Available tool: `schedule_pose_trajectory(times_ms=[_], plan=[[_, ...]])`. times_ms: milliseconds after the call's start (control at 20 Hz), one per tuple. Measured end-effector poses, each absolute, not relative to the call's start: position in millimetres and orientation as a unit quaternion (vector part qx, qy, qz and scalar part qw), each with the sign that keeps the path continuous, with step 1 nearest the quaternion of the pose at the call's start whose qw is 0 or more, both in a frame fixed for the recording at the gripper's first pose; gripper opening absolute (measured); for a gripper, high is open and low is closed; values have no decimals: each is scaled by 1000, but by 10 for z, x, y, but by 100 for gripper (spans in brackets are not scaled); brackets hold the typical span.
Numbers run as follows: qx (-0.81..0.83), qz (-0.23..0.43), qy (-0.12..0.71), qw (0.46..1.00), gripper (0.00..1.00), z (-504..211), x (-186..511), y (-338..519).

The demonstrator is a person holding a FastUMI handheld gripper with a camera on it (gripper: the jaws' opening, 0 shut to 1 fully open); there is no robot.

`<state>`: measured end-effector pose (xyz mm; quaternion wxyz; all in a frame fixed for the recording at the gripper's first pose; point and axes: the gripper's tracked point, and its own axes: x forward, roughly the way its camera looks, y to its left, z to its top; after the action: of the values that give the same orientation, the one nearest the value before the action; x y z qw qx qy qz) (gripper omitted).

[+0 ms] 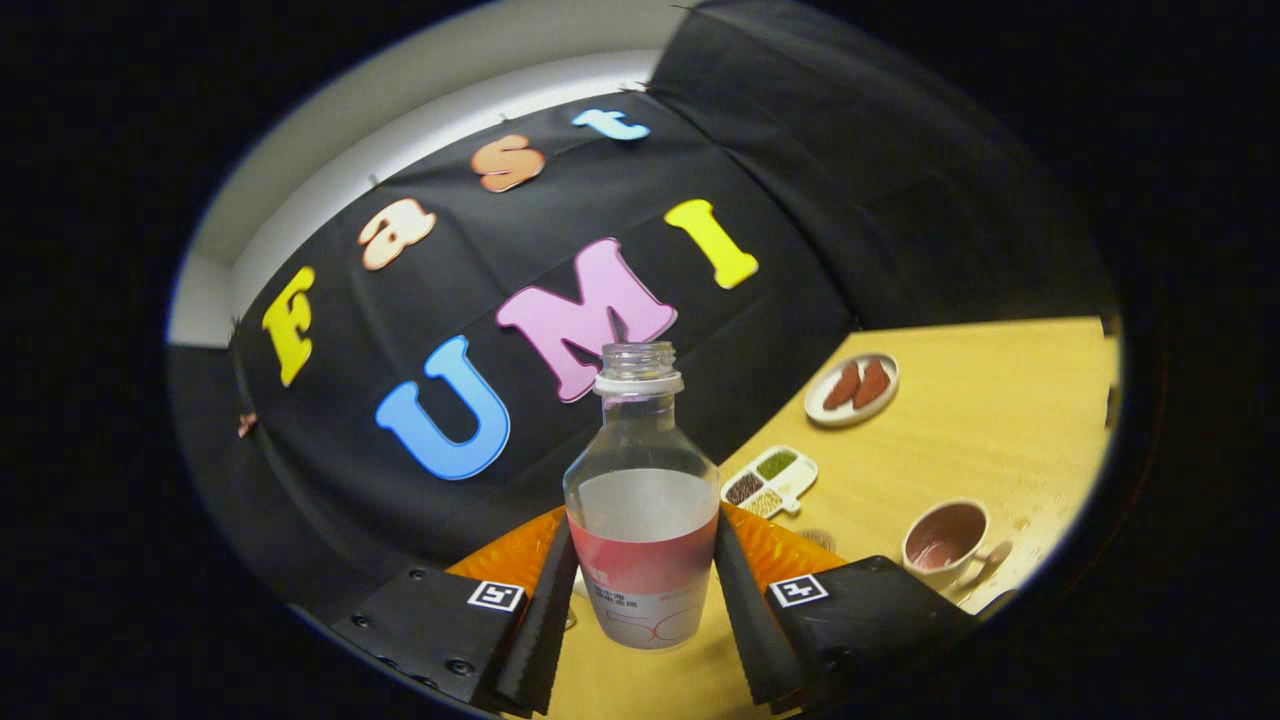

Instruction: Take the bottle from table, then pour the juice into the cup, finally place the bottle on the coaster

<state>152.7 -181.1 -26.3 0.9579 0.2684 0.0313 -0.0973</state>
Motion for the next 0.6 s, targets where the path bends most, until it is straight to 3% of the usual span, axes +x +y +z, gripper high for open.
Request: schedule_pose_trajectory(times_ms=[250, 600], plan=[[126, -93, 8, 988, 74, 34, 1740, -1538], [20, -130, 13, 991, 74, -610, 2085, -1447]])
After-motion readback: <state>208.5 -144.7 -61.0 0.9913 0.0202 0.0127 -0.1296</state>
